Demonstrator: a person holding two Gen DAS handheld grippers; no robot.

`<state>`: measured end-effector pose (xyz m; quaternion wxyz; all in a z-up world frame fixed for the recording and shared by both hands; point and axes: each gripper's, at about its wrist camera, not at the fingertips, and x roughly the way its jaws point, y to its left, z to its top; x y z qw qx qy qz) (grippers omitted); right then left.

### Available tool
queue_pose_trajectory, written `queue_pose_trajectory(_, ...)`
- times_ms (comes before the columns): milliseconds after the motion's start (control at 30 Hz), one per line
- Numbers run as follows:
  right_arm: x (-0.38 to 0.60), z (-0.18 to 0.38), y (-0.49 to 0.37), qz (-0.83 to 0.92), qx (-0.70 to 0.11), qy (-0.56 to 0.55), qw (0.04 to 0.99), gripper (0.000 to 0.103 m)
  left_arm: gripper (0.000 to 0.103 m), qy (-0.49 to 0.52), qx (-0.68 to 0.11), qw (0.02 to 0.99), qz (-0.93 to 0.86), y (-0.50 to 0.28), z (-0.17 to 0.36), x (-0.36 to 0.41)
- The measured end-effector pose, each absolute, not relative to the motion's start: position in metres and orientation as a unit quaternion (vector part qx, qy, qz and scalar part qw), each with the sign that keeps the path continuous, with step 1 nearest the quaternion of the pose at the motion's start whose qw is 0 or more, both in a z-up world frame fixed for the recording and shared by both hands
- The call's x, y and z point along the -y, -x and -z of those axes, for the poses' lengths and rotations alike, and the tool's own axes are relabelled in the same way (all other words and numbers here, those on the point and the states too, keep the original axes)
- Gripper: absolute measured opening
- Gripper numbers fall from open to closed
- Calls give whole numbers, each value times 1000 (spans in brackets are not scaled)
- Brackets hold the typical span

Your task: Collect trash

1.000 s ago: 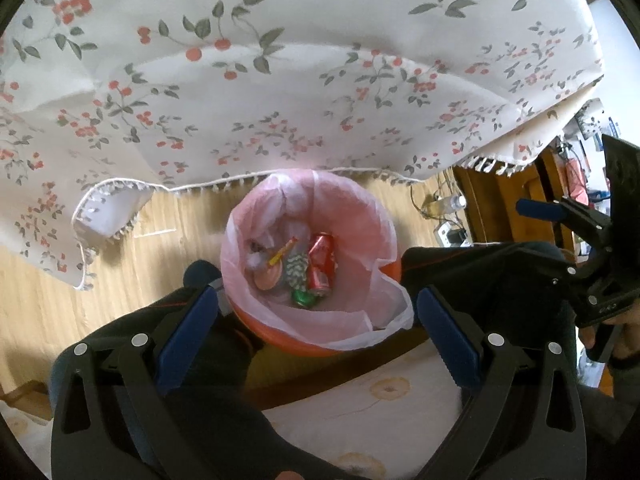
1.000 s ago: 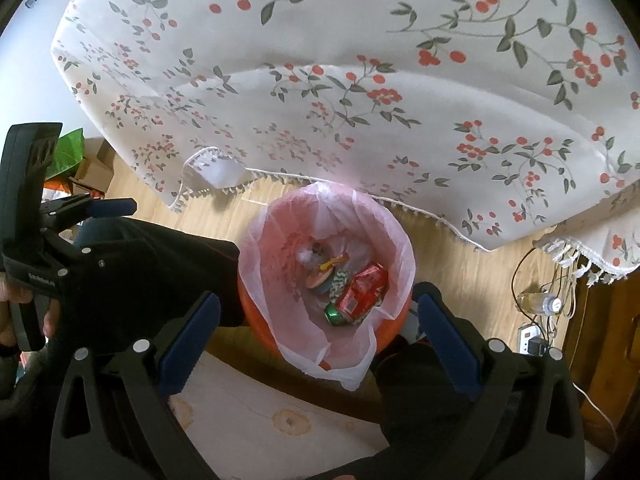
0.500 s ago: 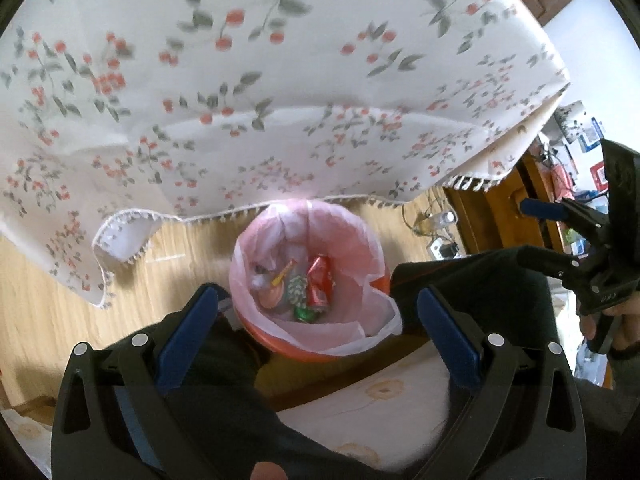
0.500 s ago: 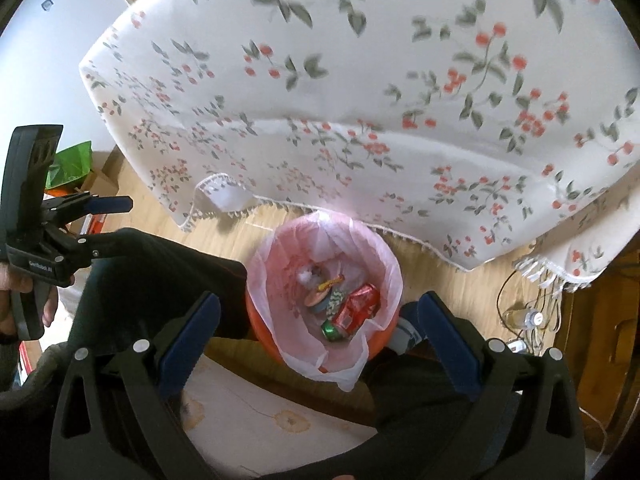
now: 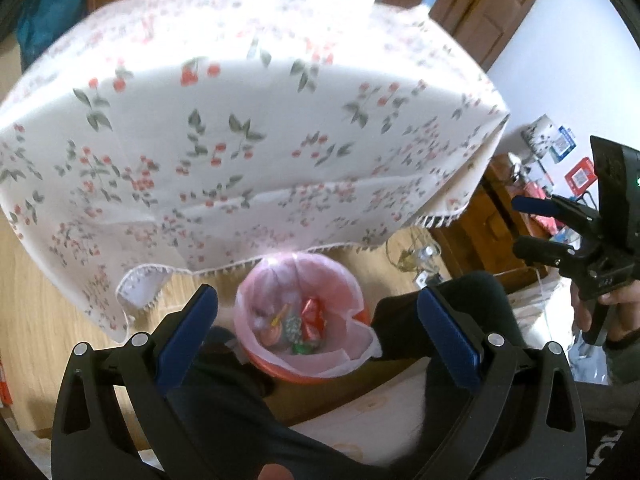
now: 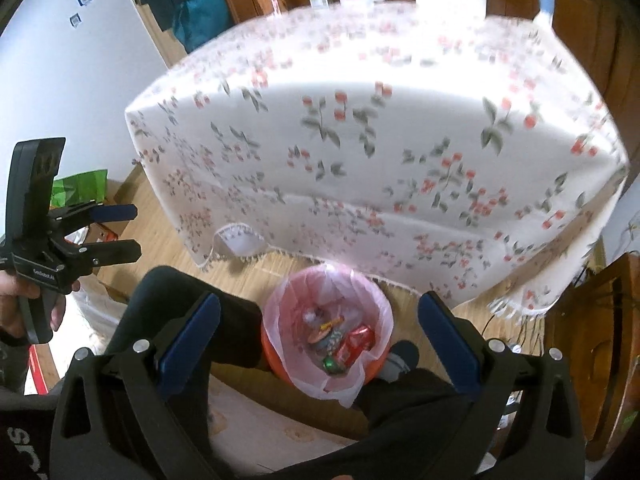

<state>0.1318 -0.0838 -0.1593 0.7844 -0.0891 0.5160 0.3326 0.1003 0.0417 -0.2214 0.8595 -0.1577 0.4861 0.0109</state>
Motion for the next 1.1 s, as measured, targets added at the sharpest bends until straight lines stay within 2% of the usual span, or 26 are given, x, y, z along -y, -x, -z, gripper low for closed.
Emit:
queue_pose_trajectory(433, 113, 71, -109, -306, -450, 88, 834, 98, 97, 132, -421, 897, -9, -65, 141, -32)
queue_pose_trajectory(733, 142, 20, -90, -280, -400, 68, 870, 98, 97, 114, -387, 915, -11, -43, 109, -23)
queue_pose_trajectory(1100, 162, -15, -67, -258, -351, 64, 898, 98, 97, 107, -352, 930, -14, -19, 85, -18)
